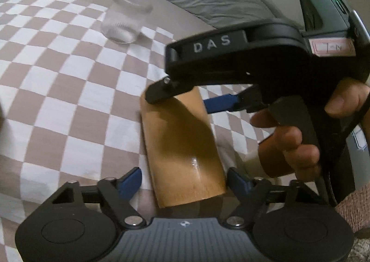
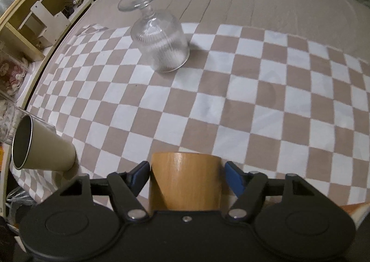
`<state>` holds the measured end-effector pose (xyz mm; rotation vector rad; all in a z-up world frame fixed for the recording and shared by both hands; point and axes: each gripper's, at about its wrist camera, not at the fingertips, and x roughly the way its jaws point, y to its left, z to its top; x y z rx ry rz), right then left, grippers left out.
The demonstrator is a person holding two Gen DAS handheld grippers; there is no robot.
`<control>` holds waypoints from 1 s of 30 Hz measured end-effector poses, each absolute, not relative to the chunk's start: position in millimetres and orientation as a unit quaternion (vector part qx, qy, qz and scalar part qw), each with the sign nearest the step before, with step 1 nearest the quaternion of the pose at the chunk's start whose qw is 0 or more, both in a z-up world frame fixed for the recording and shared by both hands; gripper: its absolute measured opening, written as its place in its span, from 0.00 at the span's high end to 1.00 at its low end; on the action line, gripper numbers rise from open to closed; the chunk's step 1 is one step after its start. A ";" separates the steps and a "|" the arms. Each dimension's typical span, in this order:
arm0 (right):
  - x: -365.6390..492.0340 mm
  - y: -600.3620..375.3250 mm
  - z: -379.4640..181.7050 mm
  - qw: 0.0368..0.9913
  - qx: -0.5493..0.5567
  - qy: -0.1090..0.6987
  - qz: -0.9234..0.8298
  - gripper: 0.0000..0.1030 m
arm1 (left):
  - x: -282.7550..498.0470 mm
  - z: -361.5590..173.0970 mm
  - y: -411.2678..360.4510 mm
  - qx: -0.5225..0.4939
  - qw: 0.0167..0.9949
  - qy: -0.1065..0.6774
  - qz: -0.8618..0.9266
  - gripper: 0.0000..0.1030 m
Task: Flip cup upright
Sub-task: 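Turn the wooden cup opening-up and lower it beside the grey metal cup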
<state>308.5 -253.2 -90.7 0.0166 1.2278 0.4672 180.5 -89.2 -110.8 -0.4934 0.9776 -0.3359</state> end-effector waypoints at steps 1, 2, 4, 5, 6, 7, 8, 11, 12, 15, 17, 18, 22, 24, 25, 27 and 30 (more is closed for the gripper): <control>307.9 -249.2 -90.6 0.793 0.008 0.570 0.216 0.31 | 180.1 -110.7 -89.6 -0.232 0.841 0.460 -0.164 0.29; 306.5 -250.0 -89.9 0.794 0.008 0.567 0.217 0.31 | 179.4 -109.9 -90.8 -0.227 0.843 0.458 -0.166 0.29; 304.7 -251.2 -87.8 0.801 0.009 0.558 0.217 0.32 | 177.7 -108.4 -92.9 -0.210 0.850 0.451 -0.174 0.30; 302.4 -252.8 -85.7 0.805 0.009 0.552 0.217 0.32 | 177.0 -107.4 -94.1 -0.200 0.854 0.447 -0.177 0.30; 299.7 -253.9 -83.1 0.809 0.009 0.545 0.219 0.32 | 176.3 -105.7 -95.9 -0.186 0.859 0.442 -0.181 0.30; 294.7 -255.4 -78.8 0.817 0.007 0.533 0.222 0.32 | 176.4 -104.5 -98.4 -0.172 0.863 0.437 -0.185 0.30; 289.5 -256.6 -74.2 0.824 0.005 0.521 0.223 0.32 | 175.8 -102.8 -101.1 -0.154 0.869 0.430 -0.190 0.30; 270.4 -258.3 -57.2 0.848 -0.010 0.478 0.228 0.32 | 176.0 -99.6 -109.6 -0.095 0.888 0.404 -0.200 0.31; 264.0 -259.1 -51.9 0.856 -0.014 0.464 0.228 0.32 | 176.5 -98.8 -112.8 -0.074 0.893 0.396 -0.201 0.31; 245.2 -262.7 -38.0 0.877 -0.027 0.422 0.227 0.32 | 179.7 -98.5 -118.2 -0.028 0.906 0.372 -0.202 0.33; 233.5 -266.0 -33.0 0.889 -0.033 0.398 0.226 0.32 | 183.4 -99.4 -117.2 -0.018 0.909 0.361 -0.208 0.34; 229.6 -266.6 -32.6 0.893 -0.035 0.388 0.226 0.32 | 184.5 -99.5 -114.1 -0.019 0.909 0.357 -0.213 0.34; 215.0 -271.0 -33.3 0.905 -0.046 0.355 0.229 0.33 | 189.8 -98.8 -98.1 -0.050 0.903 0.362 -0.226 0.35; 210.0 -269.9 -35.2 0.909 -0.049 0.344 0.231 0.33 | 190.6 -98.9 -91.1 -0.058 0.900 0.366 -0.231 0.35; 208.5 -267.6 -36.2 0.910 -0.049 0.341 0.232 0.33 | 190.5 -98.6 -87.4 -0.054 0.900 0.366 -0.231 0.35; 207.7 -263.0 -38.0 0.909 -0.046 0.338 0.238 0.33 | 186.2 -95.1 -80.4 -0.038 0.903 0.363 -0.228 0.35; 203.6 -252.7 -38.4 0.908 -0.037 0.335 0.247 0.33 | 180.0 -95.6 -70.9 -0.003 0.914 0.341 -0.218 0.35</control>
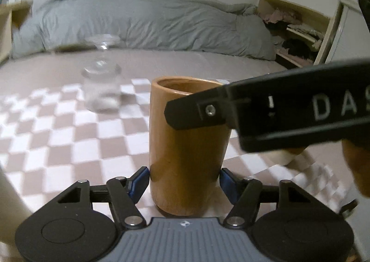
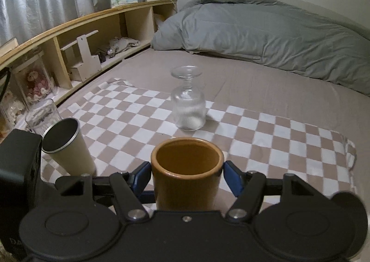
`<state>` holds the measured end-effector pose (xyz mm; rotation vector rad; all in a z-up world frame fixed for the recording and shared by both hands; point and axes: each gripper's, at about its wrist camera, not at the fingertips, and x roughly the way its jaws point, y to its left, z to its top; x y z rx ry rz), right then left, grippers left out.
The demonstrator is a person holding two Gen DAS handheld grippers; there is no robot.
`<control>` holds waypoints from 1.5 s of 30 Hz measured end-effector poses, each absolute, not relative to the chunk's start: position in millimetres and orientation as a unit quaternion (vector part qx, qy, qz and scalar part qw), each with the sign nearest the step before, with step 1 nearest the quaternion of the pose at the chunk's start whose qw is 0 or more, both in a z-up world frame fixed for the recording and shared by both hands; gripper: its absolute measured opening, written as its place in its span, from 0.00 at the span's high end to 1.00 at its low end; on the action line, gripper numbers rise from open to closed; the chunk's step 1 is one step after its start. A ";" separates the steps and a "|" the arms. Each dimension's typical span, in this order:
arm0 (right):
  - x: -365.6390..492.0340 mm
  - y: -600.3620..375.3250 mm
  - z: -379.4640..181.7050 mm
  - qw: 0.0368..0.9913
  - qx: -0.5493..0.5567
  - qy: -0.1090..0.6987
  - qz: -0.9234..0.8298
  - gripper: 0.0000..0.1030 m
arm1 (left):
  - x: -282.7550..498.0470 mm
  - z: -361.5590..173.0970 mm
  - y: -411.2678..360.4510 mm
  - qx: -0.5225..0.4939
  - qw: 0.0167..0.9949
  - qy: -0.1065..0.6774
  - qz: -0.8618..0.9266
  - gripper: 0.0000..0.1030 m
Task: Flip cup upright
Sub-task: 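Turn the wooden cup opening-up and lower it beside the grey metal cup, then open the right tool and pull it back from the wooden cup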
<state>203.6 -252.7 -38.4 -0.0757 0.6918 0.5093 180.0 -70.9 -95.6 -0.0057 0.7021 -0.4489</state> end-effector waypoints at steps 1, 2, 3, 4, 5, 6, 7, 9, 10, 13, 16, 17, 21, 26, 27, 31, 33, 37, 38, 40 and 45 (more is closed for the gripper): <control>201.8 -249.1 -38.3 0.909 -0.035 0.333 0.250 0.33 | 175.3 -95.9 -67.8 0.017 0.921 0.326 -0.214 0.35; 199.5 -243.5 -38.0 0.909 -0.034 0.328 0.255 0.33 | 169.7 -97.5 -64.1 0.044 0.927 0.309 -0.206 0.35; 197.6 -238.8 -37.2 0.909 -0.032 0.325 0.261 0.33 | 165.5 -99.0 -60.5 0.064 0.931 0.298 -0.199 0.35; 195.1 -234.4 -36.8 0.907 -0.030 0.324 0.267 0.33 | 162.0 -100.4 -55.9 0.077 0.934 0.291 -0.194 0.35; 193.4 -230.1 -37.1 0.905 -0.028 0.324 0.273 0.33 | 159.7 -101.7 -50.6 0.080 0.935 0.288 -0.192 0.35; 191.0 -224.4 -38.2 0.904 -0.030 0.323 0.278 0.33 | 158.1 -102.9 -44.2 0.077 0.935 0.290 -0.192 0.36; 188.8 -218.7 -39.4 0.903 -0.035 0.321 0.282 0.33 | 157.5 -103.8 -39.8 0.073 0.935 0.291 -0.192 0.36; 183.5 -206.8 -42.1 0.903 -0.049 0.316 0.288 0.33 | 157.3 -106.8 -31.4 0.070 0.935 0.291 -0.189 0.36; 181.5 -201.8 -43.1 0.903 -0.053 0.315 0.289 0.33 | 155.7 -108.0 -29.3 0.070 0.936 0.289 -0.187 0.36; 179.9 -191.5 -46.3 0.900 -0.058 0.318 0.291 0.33 | 151.4 -113.8 -19.7 0.057 0.939 0.283 -0.186 0.36; 175.6 -179.6 -47.9 0.901 -0.077 0.308 0.295 0.33 | 150.8 -115.1 -10.4 0.032 0.940 0.287 -0.182 0.36; 174.4 -176.4 -48.2 0.901 -0.083 0.305 0.297 0.33 | 151.8 -114.8 -9.8 0.027 0.940 0.288 -0.180 0.36; 170.2 -165.2 -46.8 0.902 -0.101 0.293 0.301 0.33 | 150.8 -113.5 -3.8 0.012 0.941 0.291 -0.172 0.36; 170.9 -160.6 -49.9 0.903 -0.107 0.286 0.304 0.33 | 149.8 -112.7 -4.2 0.013 0.940 0.297 -0.170 0.38; 171.0 -160.9 -49.6 0.902 -0.106 0.288 0.303 0.33 | 149.2 -112.6 -4.8 0.015 0.939 0.299 -0.170 0.38; 169.4 -162.8 -49.9 0.902 -0.107 0.289 0.303 0.33 | 143.7 -109.1 -5.6 0.022 0.937 0.302 -0.172 0.38; 168.3 -163.4 -50.2 0.902 -0.107 0.287 0.304 0.33 | 140.8 -107.8 -5.5 0.027 0.939 0.299 -0.166 0.38; 165.4 -163.5 -51.0 0.904 -0.104 0.281 0.305 0.33 | 139.2 -107.2 -4.2 0.028 0.939 0.302 -0.164 0.38; 165.3 -163.3 -51.4 0.904 -0.107 0.279 0.306 0.33 | 138.3 -107.4 -3.9 0.029 0.938 0.304 -0.164 0.38; 166.2 -163.8 -50.7 0.903 -0.107 0.281 0.306 0.33 | 139.0 -107.8 -3.3 0.029 0.936 0.309 -0.165 0.37; 168.5 -167.1 -47.6 0.906 -0.090 0.293 0.293 0.32 | 134.7 -103.5 -2.1 0.014 0.936 0.303 -0.177 0.20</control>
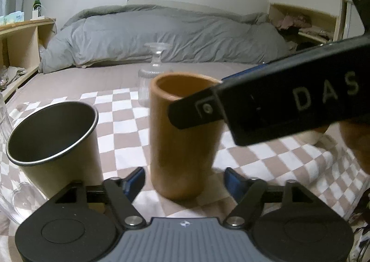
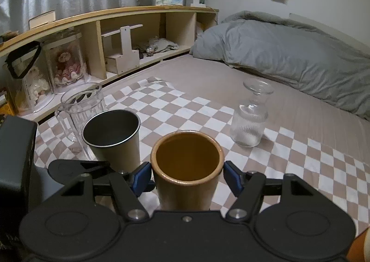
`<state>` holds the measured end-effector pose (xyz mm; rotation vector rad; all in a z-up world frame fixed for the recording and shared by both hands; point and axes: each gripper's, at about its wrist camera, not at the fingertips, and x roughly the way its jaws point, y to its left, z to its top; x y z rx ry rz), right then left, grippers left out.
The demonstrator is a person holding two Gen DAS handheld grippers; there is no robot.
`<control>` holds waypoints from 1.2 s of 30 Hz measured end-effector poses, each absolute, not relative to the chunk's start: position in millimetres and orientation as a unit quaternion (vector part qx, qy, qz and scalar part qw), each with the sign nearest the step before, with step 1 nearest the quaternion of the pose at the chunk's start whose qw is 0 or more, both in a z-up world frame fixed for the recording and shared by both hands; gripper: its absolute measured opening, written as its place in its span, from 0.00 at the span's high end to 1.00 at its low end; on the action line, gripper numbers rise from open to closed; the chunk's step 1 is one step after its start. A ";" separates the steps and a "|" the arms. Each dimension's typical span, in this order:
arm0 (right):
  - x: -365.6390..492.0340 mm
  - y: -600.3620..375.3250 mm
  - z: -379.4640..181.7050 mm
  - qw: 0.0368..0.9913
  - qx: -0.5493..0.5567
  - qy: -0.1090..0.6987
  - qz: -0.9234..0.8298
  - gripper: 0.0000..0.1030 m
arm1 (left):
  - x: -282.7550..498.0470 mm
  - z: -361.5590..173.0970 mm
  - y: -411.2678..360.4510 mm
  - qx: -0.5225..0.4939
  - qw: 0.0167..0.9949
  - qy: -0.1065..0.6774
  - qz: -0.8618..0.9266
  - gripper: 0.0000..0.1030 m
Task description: Flip cup upright
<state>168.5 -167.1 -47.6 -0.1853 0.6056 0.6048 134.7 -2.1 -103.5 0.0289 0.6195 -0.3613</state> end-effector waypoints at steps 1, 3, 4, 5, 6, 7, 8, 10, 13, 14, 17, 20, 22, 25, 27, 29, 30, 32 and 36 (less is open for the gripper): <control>167.6 -168.9 -45.9 0.908 -0.084 0.290 0.292 0.27 | 134.1 -101.5 -2.4 0.013 0.937 0.299 -0.178 0.17; 164.5 -170.9 -41.9 0.911 -0.078 0.284 0.289 0.20 | 129.9 -96.6 -4.2 0.013 0.940 0.291 -0.179 0.15; 162.6 -172.8 -38.7 0.913 -0.075 0.280 0.287 0.20 | 128.1 -93.9 -4.4 0.011 0.941 0.289 -0.178 0.14; 161.1 -174.3 -35.8 0.915 -0.071 0.278 0.283 0.20 | 127.2 -91.8 -4.4 0.008 0.941 0.288 -0.177 0.13; 159.6 -176.2 -32.6 0.916 -0.066 0.277 0.281 0.19 | 125.9 -88.4 -3.4 0.002 0.942 0.288 -0.174 0.13; 157.9 -178.9 -29.2 0.918 -0.060 0.275 0.278 0.19 | 124.8 -84.8 -2.6 -0.005 0.942 0.288 -0.172 0.12; 155.1 -182.0 -25.6 0.921 -0.052 0.273 0.274 0.18 | 123.2 -80.6 -1.2 -0.012 0.943 0.287 -0.170 0.12; 149.6 -188.6 -18.3 0.925 -0.040 0.268 0.267 0.16 | 118.6 -70.2 2.0 -0.022 0.945 0.279 -0.168 0.11; 138.2 -199.2 -6.1 0.932 -0.032 0.257 0.252 0.15 | 108.4 -52.7 5.2 -0.024 0.952 0.258 -0.162 0.07; 133.8 -203.2 -1.3 0.935 -0.030 0.253 0.246 0.14 | 105.8 -46.8 5.9 -0.023 0.955 0.252 -0.158 0.07; 119.9 -214.9 10.4 0.941 -0.021 0.243 0.233 0.09 | 94.9 -31.0 8.2 -0.019 0.961 0.236 -0.143 0.05; 104.2 -224.8 18.9 0.946 -0.017 0.235 0.224 0.06 | 82.7 -16.2 8.0 -0.015 0.966 0.230 -0.120 0.03; 92.9 -230.3 23.6 0.949 -0.018 0.229 0.216 0.04 | 76.8 -7.2 9.5 -0.018 0.965 0.235 -0.112 0.03; 78.1 -239.1 26.5 0.953 -0.016 0.226 0.203 0.03 | 66.3 3.1 13.4 -0.020 0.965 0.238 -0.104 0.02; 67.5 -246.3 27.1 0.955 -0.013 0.225 0.192 0.01 | 57.0 9.1 16.2 -0.014 0.967 0.237 -0.093 0.00; 59.6 -253.5 27.0 0.957 -0.009 0.226 0.180 0.00 | 48.7 14.8 18.9 -0.014 0.968 0.236 -0.085 0.00; 55.0 -257.4 26.6 0.958 -0.006 0.227 0.174 0.00 | 44.2 17.8 19.8 -0.016 0.968 0.237 -0.082 0.00; 47.3 -263.0 25.6 0.959 -0.003 0.227 0.169 0.00 | 37.5 20.9 20.4 -0.017 0.967 0.242 -0.078 0.00; 33.0 -271.7 23.0 0.961 -0.001 0.229 0.154 0.00 | 23.5 26.2 19.7 -0.006 0.969 0.240 -0.063 0.00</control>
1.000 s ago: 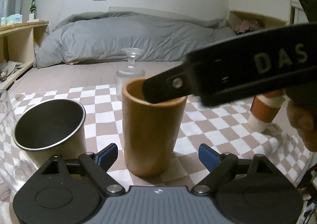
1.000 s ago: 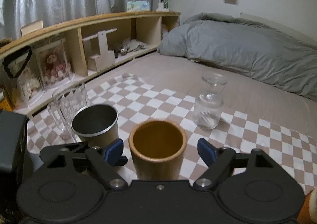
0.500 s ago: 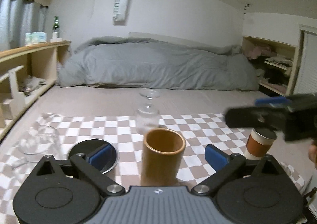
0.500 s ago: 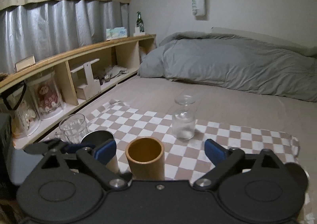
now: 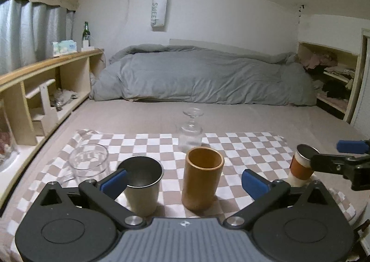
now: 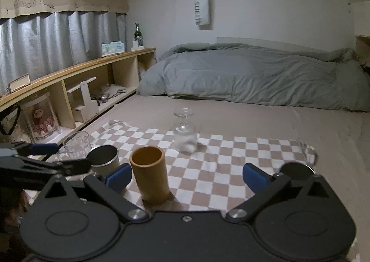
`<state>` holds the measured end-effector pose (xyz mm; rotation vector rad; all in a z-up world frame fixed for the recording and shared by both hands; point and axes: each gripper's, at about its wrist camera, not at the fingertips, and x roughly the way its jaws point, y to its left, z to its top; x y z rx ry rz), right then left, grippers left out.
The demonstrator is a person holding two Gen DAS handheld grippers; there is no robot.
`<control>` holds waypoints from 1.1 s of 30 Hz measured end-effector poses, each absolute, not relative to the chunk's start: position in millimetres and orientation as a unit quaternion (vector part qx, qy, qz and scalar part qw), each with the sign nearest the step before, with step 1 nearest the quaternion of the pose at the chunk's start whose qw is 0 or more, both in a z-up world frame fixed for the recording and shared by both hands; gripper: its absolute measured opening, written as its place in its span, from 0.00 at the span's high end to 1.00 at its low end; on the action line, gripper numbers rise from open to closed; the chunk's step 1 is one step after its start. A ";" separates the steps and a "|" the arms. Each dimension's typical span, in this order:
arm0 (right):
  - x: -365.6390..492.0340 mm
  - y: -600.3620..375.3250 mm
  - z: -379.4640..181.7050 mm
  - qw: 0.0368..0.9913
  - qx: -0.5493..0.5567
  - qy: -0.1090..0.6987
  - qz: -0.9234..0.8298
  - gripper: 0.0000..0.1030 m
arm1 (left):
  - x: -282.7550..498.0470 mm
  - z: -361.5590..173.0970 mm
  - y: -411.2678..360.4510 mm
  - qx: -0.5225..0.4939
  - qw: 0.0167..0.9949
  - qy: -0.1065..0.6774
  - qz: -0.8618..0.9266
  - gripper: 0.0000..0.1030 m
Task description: Flip cup upright
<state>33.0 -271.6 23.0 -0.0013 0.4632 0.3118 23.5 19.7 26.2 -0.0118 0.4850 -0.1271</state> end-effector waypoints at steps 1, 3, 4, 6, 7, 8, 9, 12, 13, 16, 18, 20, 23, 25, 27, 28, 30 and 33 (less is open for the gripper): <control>28.8 -274.4 22.5 0.962 0.001 0.228 0.149 0.00 | 19.4 27.7 19.3 -0.004 0.969 0.239 -0.060 0.00; 21.9 -278.3 21.8 0.964 0.003 0.226 0.144 0.00 | 14.3 28.1 19.5 -0.004 0.969 0.241 -0.055 0.00; 18.2 -280.0 20.9 0.964 0.003 0.225 0.141 0.00 | 12.8 27.7 19.3 -0.004 0.968 0.245 -0.055 0.00; 12.8 -281.5 18.2 0.965 -0.001 0.227 0.133 0.00 | 8.9 26.4 18.6 -0.004 0.965 0.254 -0.060 0.00; 8.7 -281.7 16.4 0.965 -0.004 0.227 0.131 0.00 | 6.6 25.3 17.2 -0.001 0.965 0.256 -0.063 0.00; 5.9 -281.5 15.1 0.965 -0.007 0.227 0.129 0.00 | 3.9 24.1 15.2 0.006 0.965 0.255 -0.064 0.00; 3.0 -281.4 13.7 0.966 -0.009 0.227 0.127 0.00 | 1.6 23.3 13.8 0.011 0.965 0.253 -0.064 0.00; -2.6 -282.6 9.2 0.965 -0.004 0.234 0.120 0.00 | -4.5 21.3 12.8 0.010 0.966 0.248 -0.065 0.00; -3.4 -283.5 7.8 0.964 -0.003 0.237 0.117 0.00 | -5.6 20.5 12.7 0.008 0.967 0.247 -0.066 0.00; -5.8 -285.6 2.6 0.964 0.001 0.245 0.106 0.00 | -7.9 17.7 9.7 0.013 0.966 0.250 -0.067 0.00; -7.0 -286.1 -0.2 0.964 0.000 0.246 0.101 0.00 | -8.9 16.5 8.4 0.016 0.964 0.255 -0.073 0.00; -7.4 -286.2 -1.9 0.964 -0.004 0.248 0.097 0.00 | -10.0 14.9 6.9 0.021 0.964 0.256 -0.071 0.00; -7.0 -287.0 -2.6 0.964 -0.005 0.248 0.094 0.00 | -11.0 12.1 6.3 0.021 0.963 0.261 -0.065 0.00; -6.9 -287.6 -2.8 0.964 -0.005 0.249 0.094 0.00 | -11.0 11.6 8.9 0.017 0.962 0.265 -0.063 0.00; -6.5 -287.4 -3.0 0.964 -0.005 0.250 0.095 0.00 | -11.5 11.5 9.8 0.017 0.962 0.265 -0.061 0.00; -6.7 -287.4 -3.9 0.963 -0.006 0.251 0.096 0.00 | -11.8 11.6 10.0 0.017 0.963 0.264 -0.059 0.00; -6.6 -285.9 -4.8 0.963 -0.009 0.252 0.097 0.00 | -11.7 11.3 11.0 0.016 0.962 0.265 -0.056 0.00; -6.6 -282.9 -6.3 0.962 -0.013 0.254 0.099 0.00 | -11.6 11.1 11.8 0.015 0.962 0.268 -0.054 0.00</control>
